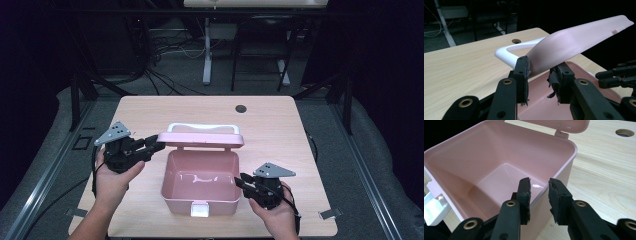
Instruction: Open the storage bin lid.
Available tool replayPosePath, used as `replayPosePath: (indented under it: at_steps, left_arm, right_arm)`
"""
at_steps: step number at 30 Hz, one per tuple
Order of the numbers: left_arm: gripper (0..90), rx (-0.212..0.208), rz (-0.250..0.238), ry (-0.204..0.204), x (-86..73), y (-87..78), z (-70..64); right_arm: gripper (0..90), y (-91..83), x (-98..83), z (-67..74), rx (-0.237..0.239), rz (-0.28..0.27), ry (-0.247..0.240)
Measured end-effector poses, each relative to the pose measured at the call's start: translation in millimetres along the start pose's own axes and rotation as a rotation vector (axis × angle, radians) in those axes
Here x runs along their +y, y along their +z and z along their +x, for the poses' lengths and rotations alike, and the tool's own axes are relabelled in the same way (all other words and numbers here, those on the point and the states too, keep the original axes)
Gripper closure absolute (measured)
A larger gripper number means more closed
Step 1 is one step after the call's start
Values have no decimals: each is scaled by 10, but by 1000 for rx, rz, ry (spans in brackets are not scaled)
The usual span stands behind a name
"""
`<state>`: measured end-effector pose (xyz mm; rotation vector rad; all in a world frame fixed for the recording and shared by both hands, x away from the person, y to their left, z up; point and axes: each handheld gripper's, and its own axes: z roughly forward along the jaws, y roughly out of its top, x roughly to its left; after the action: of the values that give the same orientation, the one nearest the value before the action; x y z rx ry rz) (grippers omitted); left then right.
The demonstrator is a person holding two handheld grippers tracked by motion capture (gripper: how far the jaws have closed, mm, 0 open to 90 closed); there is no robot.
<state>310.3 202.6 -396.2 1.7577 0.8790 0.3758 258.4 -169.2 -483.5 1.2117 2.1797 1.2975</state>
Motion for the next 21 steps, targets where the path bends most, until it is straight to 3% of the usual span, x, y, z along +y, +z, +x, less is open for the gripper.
replayPosePath:
  at_steps: [21]
  left_arm:
    - [709,8,-20,1,64,95,83]
  right_arm:
    - [685,21,-18,3,-7,-6,11]
